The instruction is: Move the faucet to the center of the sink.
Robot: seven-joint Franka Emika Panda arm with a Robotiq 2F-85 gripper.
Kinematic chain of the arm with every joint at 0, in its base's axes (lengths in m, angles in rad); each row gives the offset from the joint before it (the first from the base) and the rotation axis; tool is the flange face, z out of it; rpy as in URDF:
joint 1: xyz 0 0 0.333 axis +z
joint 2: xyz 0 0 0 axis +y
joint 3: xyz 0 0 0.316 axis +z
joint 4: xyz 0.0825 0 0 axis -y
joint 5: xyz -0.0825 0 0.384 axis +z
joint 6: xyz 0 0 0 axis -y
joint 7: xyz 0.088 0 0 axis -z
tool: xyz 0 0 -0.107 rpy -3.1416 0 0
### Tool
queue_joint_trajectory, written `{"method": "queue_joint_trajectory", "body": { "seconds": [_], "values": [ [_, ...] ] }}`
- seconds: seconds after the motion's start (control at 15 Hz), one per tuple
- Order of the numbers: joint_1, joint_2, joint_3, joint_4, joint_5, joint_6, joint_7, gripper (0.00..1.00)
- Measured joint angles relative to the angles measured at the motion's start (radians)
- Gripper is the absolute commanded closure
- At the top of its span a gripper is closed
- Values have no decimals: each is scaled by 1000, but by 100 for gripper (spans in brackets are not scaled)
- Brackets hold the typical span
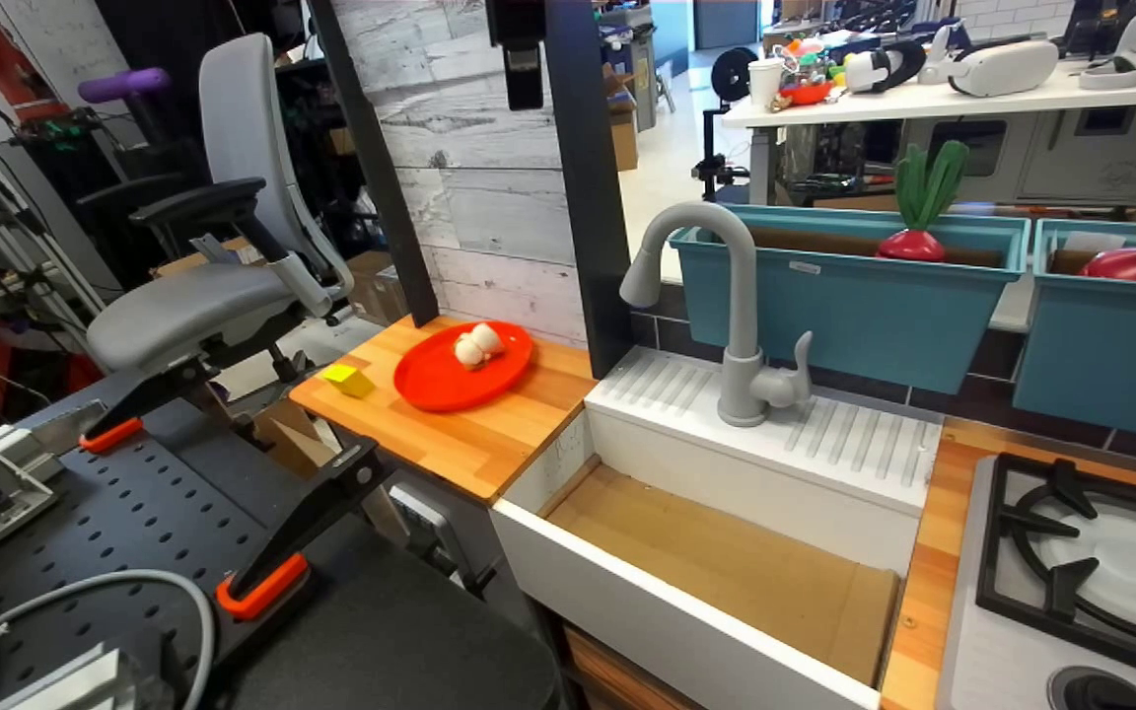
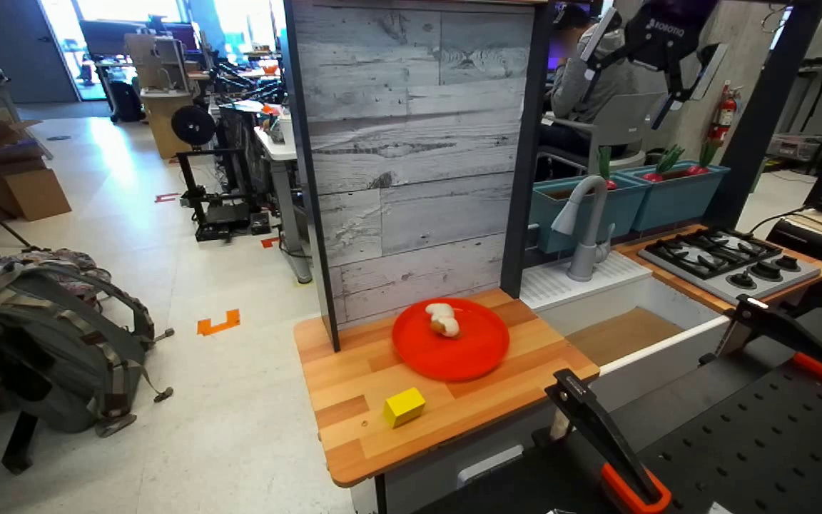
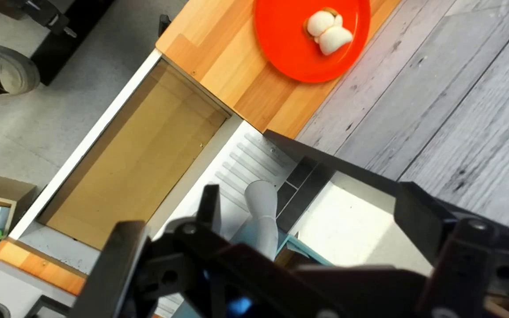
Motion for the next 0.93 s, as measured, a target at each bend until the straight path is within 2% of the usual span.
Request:
{"method": "queue_joint_trajectory", "body": {
  "seconds": [0.47, 0.93],
  "values": [
    [-66, 166, -4, 123, 111, 7, 6, 0],
    [-69, 324, -2, 232, 129, 82, 71, 0]
  ]
}}
